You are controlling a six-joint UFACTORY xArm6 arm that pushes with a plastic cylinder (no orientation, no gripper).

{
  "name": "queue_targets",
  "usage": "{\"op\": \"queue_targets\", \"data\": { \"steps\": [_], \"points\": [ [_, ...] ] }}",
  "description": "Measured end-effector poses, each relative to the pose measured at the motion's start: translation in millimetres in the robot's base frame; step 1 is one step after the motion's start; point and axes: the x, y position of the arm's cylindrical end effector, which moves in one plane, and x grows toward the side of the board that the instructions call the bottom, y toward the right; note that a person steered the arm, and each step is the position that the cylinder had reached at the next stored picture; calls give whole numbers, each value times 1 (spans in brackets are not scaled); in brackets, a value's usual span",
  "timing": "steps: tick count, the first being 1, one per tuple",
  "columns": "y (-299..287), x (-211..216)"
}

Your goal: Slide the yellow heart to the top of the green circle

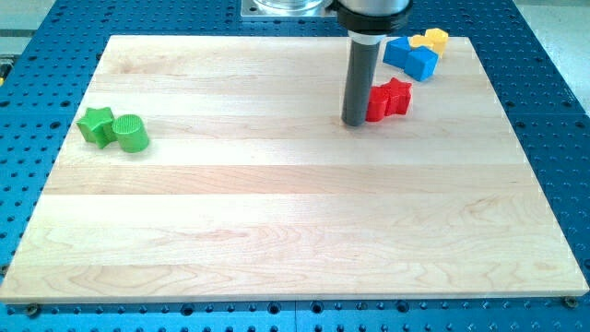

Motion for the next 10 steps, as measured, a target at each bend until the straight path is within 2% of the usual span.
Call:
{"op": "queue_targets", "data": {
  "steps": [1, 2, 3, 4, 5, 6, 8, 10],
  "points": [
    [41, -17],
    [55, 4],
    [139, -13],
    [210, -95],
    [212, -150],
    [204, -181],
    [134, -169],
    [58, -130]
  ]
}}
